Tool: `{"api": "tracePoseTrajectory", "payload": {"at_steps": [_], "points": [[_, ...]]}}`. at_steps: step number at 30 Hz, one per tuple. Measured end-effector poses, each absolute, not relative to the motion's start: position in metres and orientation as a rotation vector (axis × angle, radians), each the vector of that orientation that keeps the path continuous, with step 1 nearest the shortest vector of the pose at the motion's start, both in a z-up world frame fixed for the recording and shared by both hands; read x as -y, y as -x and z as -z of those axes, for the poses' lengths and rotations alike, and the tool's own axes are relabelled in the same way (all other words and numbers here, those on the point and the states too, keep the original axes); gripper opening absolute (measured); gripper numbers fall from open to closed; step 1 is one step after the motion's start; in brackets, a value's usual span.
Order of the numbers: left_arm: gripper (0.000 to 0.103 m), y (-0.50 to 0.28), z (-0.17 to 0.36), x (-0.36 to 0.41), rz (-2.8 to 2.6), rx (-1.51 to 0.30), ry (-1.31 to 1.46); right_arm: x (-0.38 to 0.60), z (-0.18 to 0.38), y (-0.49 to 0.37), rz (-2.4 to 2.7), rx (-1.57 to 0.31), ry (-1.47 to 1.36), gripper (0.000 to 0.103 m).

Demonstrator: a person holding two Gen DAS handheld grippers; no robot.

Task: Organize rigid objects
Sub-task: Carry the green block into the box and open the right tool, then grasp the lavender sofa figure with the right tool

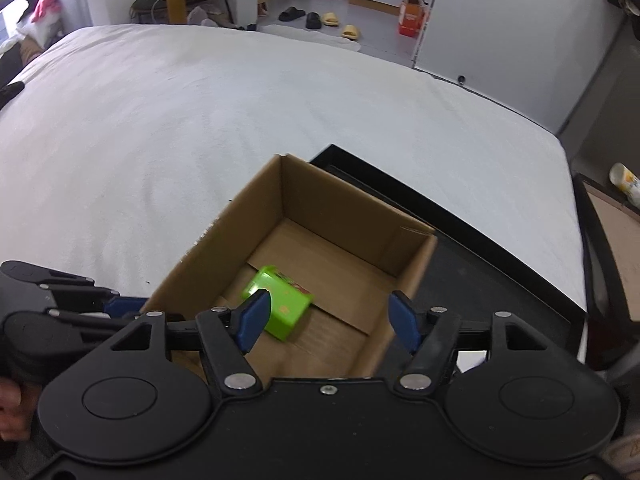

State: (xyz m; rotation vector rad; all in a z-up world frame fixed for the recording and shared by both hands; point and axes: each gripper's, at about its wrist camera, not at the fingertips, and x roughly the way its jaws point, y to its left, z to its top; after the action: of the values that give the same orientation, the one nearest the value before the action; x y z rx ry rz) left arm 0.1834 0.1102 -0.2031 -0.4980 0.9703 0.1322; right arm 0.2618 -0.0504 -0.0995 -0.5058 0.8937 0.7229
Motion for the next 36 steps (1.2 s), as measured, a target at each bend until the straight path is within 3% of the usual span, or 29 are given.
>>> {"api": "tracePoseTrajectory", "payload": {"at_steps": [11,26,36], "points": [[0.017,-0.185,0.204,-0.110,-0.138,-0.973,0.493,0.098,0.086,-0.268,-0.716,-0.908,0.472,0.081],[0.017,-0.188,0.203,-0.104,-0.163,-0.985,0.467,0.182,0.114,-0.311,-0.617,-1.017,0.297,0.081],[0.017,-0.190,0.202,-0.096,-0.188,-0.994,0.417,0.226,0.152,-0.341,-0.464,-1.109,0.007,0.081]]}}
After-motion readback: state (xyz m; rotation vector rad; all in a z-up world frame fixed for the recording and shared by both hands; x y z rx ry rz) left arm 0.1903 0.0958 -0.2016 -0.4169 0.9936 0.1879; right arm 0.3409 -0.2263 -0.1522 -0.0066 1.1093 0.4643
